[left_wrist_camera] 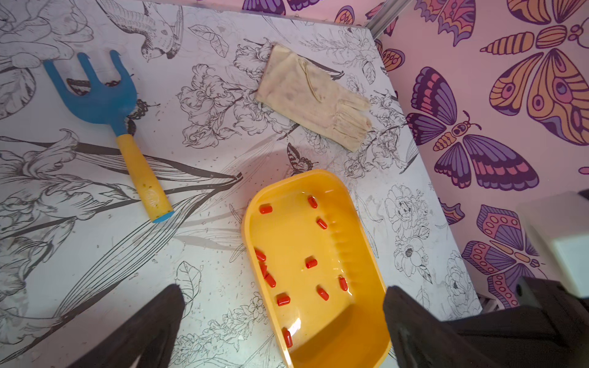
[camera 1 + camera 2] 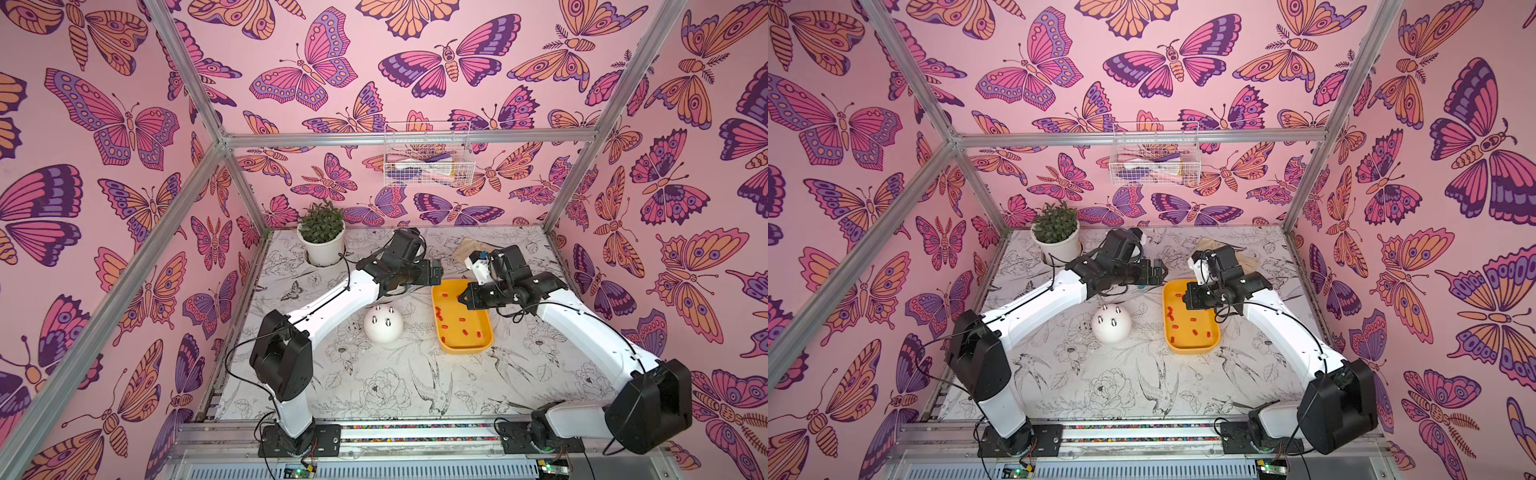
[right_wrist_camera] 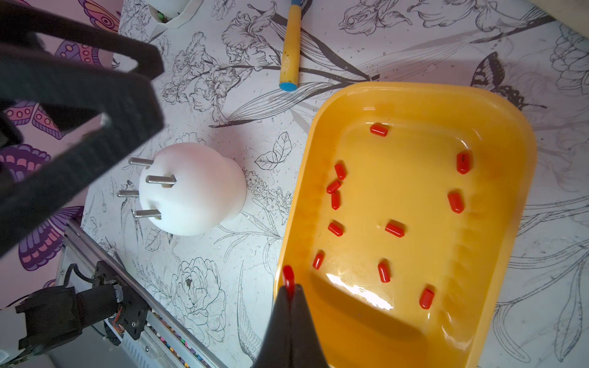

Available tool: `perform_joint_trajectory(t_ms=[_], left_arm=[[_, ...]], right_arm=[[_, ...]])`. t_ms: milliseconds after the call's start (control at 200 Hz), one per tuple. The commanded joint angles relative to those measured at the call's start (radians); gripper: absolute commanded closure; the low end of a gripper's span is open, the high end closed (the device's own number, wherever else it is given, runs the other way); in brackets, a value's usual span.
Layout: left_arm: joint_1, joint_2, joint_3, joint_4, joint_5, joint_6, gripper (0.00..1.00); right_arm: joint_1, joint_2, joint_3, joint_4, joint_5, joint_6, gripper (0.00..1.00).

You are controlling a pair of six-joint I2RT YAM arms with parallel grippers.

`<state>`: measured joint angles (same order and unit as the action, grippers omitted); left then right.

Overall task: Cover the protruding screws with screw protection sleeves
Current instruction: Pick up the screw protection sleeve from the storage box.

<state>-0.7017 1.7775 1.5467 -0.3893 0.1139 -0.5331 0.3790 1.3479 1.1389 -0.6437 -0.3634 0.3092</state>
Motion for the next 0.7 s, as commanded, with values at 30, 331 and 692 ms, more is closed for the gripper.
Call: perform_joint_trajectory(t_ms=[30,331,692], left_arm=[[-0.013,0.039,0.031,0.020,0.047,-0.019,0.00],[-0.052,0.088,0.080,0.021,0.077,-0.024,0.00],[-0.090,0.104,0.093,0.022,0.085,-0.023,0.00]], right_arm=[[-0.006,-0.037,-0.003,-0.005,-0.019,-0.010,0.96],[-0.005,-0.058,-0.007,-0.001,-0.012,-0.010,0.96],[-0.005,-0.061,-0.007,0.014,-0.012,-0.006,0.96]])
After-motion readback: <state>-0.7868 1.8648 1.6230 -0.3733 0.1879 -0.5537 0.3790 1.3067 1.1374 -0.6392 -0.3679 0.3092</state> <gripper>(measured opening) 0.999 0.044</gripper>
